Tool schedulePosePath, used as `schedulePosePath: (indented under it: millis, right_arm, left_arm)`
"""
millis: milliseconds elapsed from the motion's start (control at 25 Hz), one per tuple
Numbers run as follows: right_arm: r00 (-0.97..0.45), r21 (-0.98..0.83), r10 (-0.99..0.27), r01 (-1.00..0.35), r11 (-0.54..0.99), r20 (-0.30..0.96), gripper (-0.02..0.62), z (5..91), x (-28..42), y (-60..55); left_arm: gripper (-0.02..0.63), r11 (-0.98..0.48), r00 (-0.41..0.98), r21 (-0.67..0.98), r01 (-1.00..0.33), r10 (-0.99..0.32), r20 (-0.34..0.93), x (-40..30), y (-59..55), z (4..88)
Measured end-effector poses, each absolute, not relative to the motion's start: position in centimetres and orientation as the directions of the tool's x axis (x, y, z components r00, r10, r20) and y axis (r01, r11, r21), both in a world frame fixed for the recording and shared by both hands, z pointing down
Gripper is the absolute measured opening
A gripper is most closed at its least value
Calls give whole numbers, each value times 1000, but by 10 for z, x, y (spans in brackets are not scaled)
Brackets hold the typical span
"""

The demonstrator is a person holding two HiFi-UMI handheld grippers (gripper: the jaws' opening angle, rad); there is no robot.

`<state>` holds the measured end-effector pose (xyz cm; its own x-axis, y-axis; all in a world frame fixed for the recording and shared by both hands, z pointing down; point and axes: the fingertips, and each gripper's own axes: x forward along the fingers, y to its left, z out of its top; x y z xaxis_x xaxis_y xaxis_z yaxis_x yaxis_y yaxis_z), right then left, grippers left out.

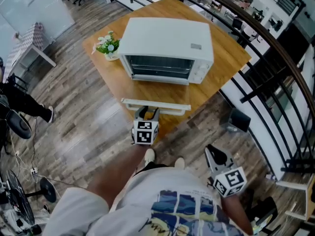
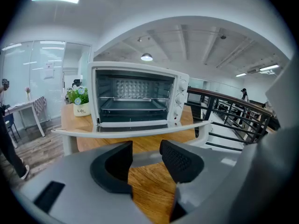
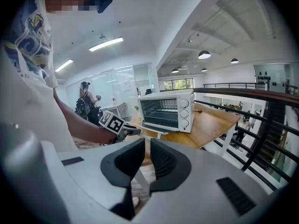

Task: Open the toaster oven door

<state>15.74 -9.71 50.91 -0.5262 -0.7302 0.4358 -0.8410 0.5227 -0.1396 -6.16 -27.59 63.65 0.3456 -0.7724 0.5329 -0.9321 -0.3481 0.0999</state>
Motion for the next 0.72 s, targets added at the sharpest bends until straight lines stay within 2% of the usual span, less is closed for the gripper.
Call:
schedulePosePath:
  millis: [720]
  right_arm:
    - [-505,-126,-733,-852,508,455,37,503,162,-96]
  left_arm:
    - [184,-351,342,99,-931,-744,574,-62,-268,684]
